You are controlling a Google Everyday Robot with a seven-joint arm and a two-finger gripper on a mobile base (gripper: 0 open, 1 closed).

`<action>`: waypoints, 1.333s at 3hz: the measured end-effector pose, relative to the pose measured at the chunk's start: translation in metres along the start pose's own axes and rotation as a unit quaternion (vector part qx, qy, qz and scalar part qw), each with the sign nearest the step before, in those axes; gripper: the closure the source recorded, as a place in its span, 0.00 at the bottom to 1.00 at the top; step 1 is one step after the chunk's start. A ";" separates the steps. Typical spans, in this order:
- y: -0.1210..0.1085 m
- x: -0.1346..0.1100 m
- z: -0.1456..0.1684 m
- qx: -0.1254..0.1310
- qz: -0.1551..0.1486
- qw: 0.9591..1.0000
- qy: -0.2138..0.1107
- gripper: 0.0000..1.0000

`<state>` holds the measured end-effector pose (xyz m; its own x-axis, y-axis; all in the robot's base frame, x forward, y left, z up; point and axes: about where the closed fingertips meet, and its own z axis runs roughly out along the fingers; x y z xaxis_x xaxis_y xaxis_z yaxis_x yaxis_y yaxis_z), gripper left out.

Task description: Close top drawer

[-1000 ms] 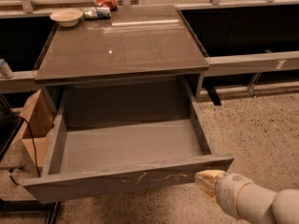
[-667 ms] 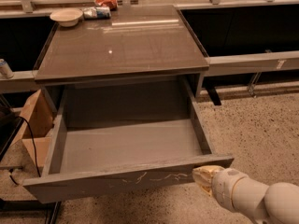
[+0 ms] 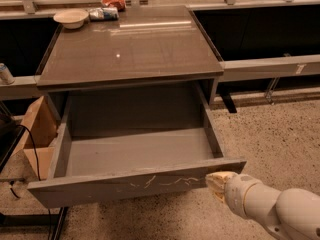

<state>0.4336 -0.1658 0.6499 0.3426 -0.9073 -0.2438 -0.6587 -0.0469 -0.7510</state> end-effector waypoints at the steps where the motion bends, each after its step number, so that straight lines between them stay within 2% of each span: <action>1: 0.000 0.000 0.000 0.000 0.000 1.000 0.000 1.00; 2: 0.000 -0.001 0.000 0.000 -0.005 1.000 0.002 1.00; 4: -0.008 0.003 0.020 0.002 -0.022 1.000 0.004 1.00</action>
Offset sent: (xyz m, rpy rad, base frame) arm -0.0004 -0.0001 0.0000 -0.0309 -0.0117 0.0089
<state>0.4531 -0.1600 0.6432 0.3656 -0.9076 -0.2061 -0.6401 -0.0844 -0.7636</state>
